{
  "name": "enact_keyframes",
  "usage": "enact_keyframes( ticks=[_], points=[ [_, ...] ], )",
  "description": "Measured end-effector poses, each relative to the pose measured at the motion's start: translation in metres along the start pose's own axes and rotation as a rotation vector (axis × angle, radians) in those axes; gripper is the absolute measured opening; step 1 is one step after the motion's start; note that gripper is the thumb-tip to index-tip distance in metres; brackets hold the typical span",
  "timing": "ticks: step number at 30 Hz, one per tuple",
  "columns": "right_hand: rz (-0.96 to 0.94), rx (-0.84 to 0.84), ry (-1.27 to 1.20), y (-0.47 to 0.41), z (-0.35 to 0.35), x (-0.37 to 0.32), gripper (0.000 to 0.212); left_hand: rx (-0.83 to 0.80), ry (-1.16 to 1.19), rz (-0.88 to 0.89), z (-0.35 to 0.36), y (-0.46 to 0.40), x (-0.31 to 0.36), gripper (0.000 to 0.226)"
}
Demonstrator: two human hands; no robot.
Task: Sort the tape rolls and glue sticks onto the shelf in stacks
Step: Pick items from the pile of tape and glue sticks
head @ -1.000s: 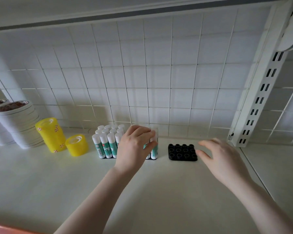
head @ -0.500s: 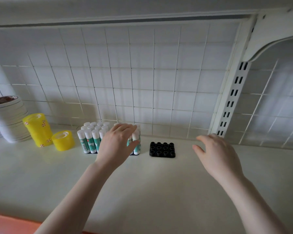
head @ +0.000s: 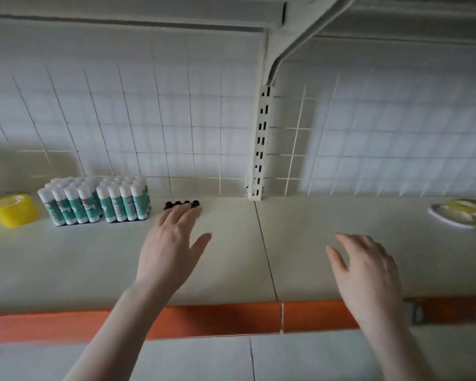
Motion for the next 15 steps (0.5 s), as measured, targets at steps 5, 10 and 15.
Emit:
enact_keyframes(
  ticks=[5,10,15],
  points=[
    [0.018,0.065,0.101,0.041,-0.043,0.054,0.023,-0.07,0.112,0.026,0.015,0.033,0.058,0.048],
    [0.068,0.112,0.169,0.063,-0.081,0.118,0.019,-0.106,0.155,0.084,0.033,0.05,0.13,0.047],
    [0.065,0.16,0.195,0.072,-0.105,0.204,0.016,-0.095,0.189,0.135,0.07,0.059,0.221,0.046]
  ],
)
Point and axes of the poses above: each hand's wrist, its own y-axis away from the middle knuckle, its own z-axis out of the palm, x = y × z, the point moved 4 cm from there along -y, towards the middle knuckle, and after that the axes turned 13 degrees about -z, right-handed, at the moved point
